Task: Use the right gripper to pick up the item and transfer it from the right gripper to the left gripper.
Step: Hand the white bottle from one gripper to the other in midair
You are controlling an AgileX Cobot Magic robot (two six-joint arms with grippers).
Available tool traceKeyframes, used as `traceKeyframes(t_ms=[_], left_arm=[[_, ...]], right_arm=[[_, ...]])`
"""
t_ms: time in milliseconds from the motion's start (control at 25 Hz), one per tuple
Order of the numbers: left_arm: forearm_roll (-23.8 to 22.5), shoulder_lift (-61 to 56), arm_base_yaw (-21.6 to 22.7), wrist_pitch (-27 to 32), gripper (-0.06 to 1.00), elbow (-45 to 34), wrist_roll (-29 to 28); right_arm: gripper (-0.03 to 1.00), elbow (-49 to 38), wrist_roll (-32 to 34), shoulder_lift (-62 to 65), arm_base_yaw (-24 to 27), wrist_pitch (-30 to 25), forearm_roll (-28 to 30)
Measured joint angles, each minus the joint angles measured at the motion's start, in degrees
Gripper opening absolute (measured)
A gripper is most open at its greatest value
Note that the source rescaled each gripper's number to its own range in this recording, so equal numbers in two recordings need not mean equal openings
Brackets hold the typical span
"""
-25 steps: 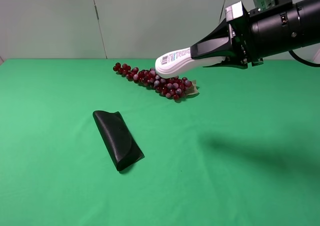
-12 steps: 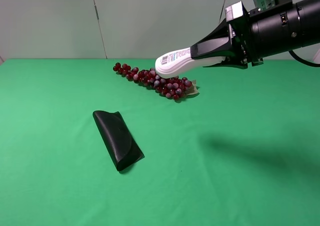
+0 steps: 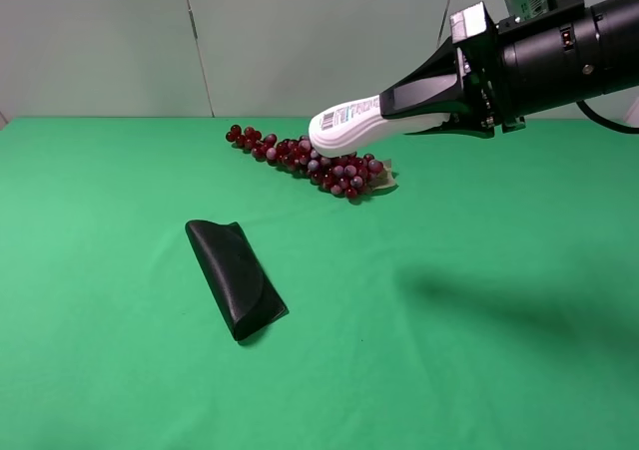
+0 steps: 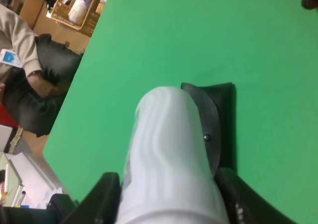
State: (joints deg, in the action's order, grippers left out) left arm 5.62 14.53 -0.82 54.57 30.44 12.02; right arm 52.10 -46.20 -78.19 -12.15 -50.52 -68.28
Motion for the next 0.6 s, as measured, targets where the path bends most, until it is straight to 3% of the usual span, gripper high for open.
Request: traceKeyframes(t_ms=[160,280,360,600], left_arm=[[9.2,8.9,-0.8,-6.8,1.00,0.1,14.8],[20.3,16.2,-1.6,-12.9,1.00,0.1,31.6],[30.7,21.8,-1.7,-15.7,1.00,0.6,45.4],[53.6,37.1,-1.7,-16.4,1.00,4.2,79.7]], right_arm=[[0.02,0.0,0.0,0.0,0.0,-0.4,0.0],[0.02,0.0,0.0,0.0,0.0,-0.4,0.0],[0.02,0.0,0.0,0.0,0.0,-0.5,0.0],[0.02,0.0,0.0,0.0,0.0,-0.5,0.0]])
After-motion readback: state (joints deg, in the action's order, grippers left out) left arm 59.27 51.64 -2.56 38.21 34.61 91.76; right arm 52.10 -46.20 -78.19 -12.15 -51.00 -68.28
